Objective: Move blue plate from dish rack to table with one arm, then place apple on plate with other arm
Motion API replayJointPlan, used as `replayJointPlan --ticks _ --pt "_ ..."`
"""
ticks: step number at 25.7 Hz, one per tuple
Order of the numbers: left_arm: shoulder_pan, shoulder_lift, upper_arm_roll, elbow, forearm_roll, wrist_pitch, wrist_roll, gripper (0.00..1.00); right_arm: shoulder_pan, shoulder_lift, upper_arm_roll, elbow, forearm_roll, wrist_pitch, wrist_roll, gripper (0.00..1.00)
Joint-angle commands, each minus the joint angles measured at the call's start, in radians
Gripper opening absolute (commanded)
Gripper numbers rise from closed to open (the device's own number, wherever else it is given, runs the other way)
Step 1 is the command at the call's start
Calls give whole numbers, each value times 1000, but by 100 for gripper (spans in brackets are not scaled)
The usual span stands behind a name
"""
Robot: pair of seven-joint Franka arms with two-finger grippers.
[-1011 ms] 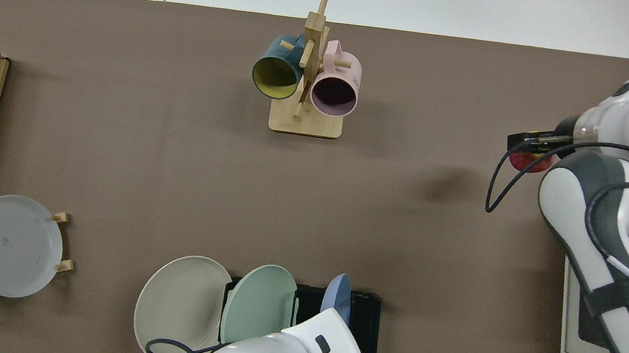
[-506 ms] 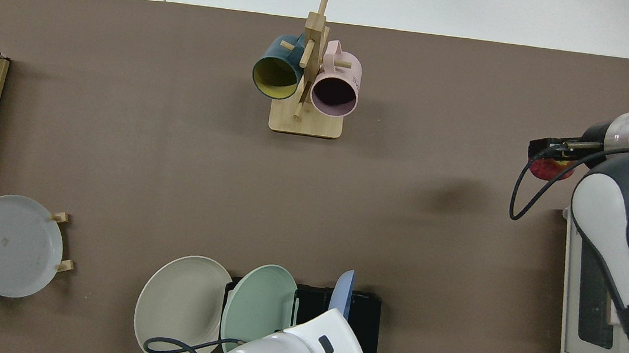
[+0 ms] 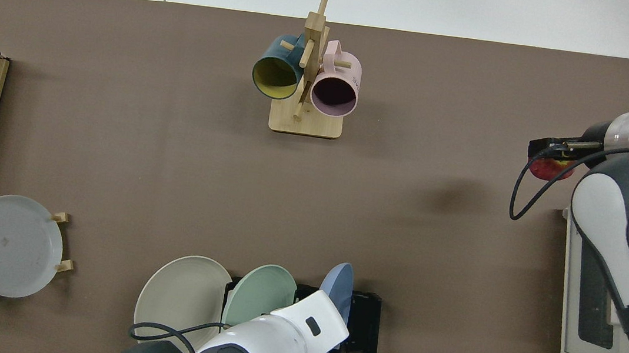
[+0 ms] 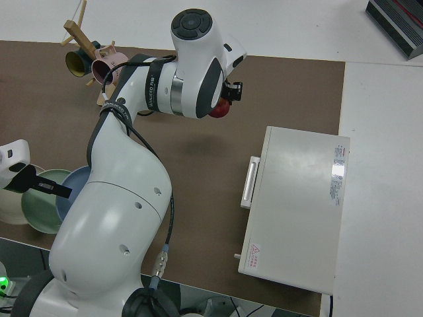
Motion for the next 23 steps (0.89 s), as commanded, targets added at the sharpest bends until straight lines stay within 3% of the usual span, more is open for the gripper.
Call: replayJointPlan --ticks 1,10,16,23 --pt "8 4 33 78 65 -96 -31 0 -5 -11 4 -5 7 -10 9 0" --pt "13 2 36 96 96 -108 -47 0 -5 -11 4 -6 7 -10 7 0" --pt "13 14 88 112 125 -107 -37 0 -4 -11 6 -5 5 -4 9 0" --pt "11 85 160 133 128 -105 -8 0 10 -6 14 -5 10 14 15 0"
